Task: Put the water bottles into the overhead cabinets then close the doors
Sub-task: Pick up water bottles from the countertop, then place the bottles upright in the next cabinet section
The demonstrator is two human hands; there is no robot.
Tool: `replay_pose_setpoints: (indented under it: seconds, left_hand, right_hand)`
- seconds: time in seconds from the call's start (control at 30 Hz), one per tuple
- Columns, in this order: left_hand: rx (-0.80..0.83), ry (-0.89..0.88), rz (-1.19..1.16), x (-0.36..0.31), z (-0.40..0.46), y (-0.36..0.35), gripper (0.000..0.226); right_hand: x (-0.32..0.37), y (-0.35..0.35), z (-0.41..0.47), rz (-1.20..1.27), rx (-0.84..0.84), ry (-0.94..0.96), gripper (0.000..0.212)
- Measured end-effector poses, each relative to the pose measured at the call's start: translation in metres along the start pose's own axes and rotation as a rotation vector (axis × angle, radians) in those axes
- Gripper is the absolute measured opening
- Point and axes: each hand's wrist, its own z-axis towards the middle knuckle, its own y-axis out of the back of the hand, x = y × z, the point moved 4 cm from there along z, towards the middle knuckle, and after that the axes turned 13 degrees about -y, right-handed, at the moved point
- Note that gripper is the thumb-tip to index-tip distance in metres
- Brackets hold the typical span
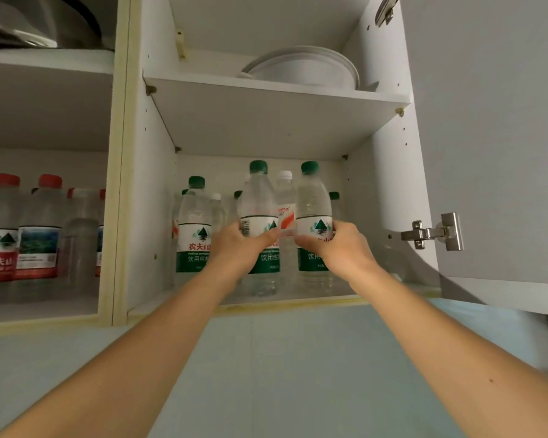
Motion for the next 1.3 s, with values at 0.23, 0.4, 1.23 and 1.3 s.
replay_pose_setpoints:
  seconds: [0.23,0.4,1.23,1.3]
  left_hand:
    - [-0.008,-0.010,0.053,0.005,0.010,-0.021,0.056]
    - [-0.018,0.004,0.097,0.010,0.013,-0.026,0.078]
    - [-0.026,-0.408,0.252,-0.030,-0.130,0.095,0.025]
    - [0.035,-0.364,0.232,-0.013,-0.165,0.105,0.026]
  right_hand:
    - [-0.016,0.002,0.019,-0.048,-0.060,-0.035,0.045]
    - [-0.017,0.002,0.020,-0.058,-0.073,-0.044,0.041]
    - [0.004,-0.065,-0.170,-0.053,0.086,0.451,0.012]
    - [-0.006,-0.090,-0.192,-0.041,0.233,0.372,0.010]
